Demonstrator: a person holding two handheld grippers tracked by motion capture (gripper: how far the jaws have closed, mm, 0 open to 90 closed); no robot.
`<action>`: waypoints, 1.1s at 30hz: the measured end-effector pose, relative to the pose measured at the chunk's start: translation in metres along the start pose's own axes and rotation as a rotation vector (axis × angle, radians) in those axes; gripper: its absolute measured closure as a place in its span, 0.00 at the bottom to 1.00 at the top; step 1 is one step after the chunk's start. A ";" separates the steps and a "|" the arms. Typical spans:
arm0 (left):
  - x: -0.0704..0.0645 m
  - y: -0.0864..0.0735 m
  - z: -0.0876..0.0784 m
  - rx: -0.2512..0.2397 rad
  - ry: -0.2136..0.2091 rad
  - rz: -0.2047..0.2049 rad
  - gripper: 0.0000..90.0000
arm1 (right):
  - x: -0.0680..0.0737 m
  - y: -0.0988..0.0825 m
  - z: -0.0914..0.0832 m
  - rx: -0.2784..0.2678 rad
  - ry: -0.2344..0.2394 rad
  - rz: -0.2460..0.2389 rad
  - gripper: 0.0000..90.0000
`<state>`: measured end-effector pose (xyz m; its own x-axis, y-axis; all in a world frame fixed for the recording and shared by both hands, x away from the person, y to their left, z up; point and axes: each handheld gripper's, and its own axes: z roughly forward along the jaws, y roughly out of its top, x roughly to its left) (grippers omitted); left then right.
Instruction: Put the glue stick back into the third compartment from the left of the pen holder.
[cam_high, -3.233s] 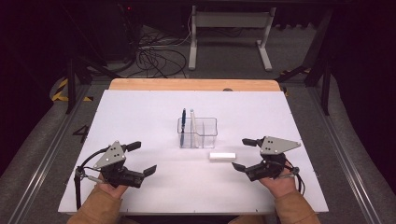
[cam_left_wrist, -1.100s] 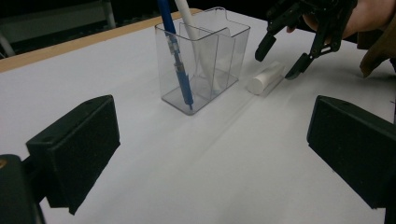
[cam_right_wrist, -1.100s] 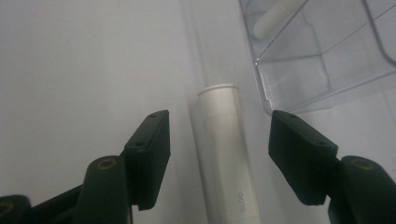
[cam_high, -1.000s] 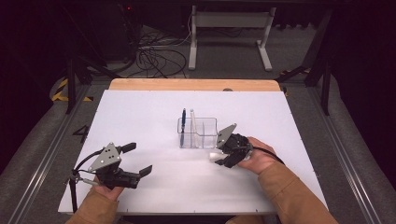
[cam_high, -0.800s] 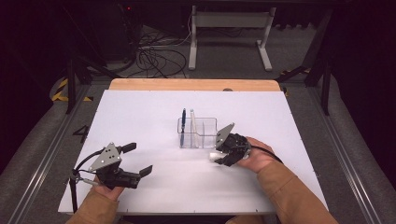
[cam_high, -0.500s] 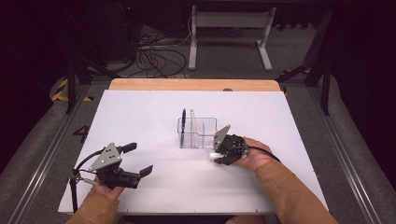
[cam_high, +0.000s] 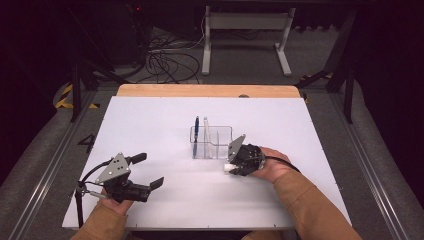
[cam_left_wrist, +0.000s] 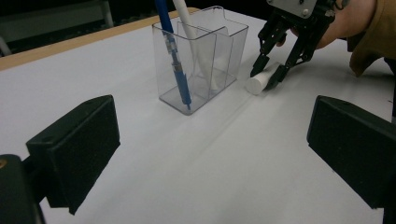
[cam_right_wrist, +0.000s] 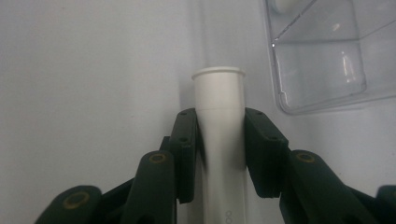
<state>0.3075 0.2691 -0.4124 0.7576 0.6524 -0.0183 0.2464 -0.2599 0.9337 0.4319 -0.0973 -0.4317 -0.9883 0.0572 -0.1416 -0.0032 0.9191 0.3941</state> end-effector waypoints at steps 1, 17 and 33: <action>0.000 0.000 0.000 0.000 -0.001 0.000 0.04 | 0.000 0.000 0.000 0.001 0.001 -0.003 0.75; 0.000 0.000 0.000 -0.001 0.000 0.001 0.04 | 0.004 0.003 -0.001 0.008 -0.026 -0.036 0.75; -0.001 0.000 0.000 -0.001 -0.001 -0.002 0.04 | 0.012 0.006 -0.022 -0.058 -0.048 -0.048 0.75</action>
<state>0.3068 0.2689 -0.4121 0.7578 0.6522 -0.0204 0.2473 -0.2582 0.9339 0.4163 -0.0992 -0.4112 -0.9784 0.0337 -0.2040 -0.0603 0.8972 0.4375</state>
